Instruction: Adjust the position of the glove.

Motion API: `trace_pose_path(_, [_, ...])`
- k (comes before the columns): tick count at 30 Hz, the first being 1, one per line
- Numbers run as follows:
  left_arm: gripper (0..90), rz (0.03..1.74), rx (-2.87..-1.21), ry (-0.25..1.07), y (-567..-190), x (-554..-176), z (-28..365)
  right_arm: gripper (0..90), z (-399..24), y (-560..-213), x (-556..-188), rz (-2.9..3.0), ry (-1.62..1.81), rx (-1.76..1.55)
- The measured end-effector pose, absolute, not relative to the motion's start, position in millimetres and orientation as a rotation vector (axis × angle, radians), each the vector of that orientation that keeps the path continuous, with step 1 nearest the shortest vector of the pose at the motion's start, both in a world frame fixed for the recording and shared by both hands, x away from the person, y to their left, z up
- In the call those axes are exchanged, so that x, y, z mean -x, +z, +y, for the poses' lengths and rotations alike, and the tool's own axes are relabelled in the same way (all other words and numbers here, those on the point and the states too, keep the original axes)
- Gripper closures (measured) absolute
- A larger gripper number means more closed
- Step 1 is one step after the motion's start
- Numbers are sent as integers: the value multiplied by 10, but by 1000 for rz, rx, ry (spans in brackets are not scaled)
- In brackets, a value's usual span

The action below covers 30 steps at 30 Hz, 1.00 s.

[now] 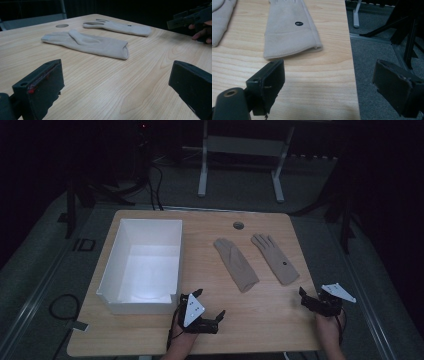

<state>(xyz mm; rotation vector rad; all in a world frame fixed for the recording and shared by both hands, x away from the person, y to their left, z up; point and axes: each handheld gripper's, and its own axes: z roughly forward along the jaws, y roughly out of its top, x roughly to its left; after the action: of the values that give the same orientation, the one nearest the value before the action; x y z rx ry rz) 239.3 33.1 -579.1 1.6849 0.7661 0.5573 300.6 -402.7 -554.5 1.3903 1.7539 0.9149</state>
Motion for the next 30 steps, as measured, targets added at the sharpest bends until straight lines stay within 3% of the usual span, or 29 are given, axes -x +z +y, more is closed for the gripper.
trace_pose_path(8, [2, 757, -1691, 567, -5791, -2384, 325, 110, -3967, -5484, -3023, 1789, 880, -1415])
trace_pose_path(13, [2, 756, -1690, 562, -5791, -2386, 327, 174, -3964, -5428, -3122, 1909, 930, -1538])
trace_pose_path(20, [2, 755, -1690, 563, -5791, -2384, 326, 115, -3834, -5322, -3154, 1947, 953, -1479])
trace_pose_path(30, [1, 754, -1690, 561, -5791, -2384, 327, 120, -3676, -5220, -3233, 1985, 967, -1456])
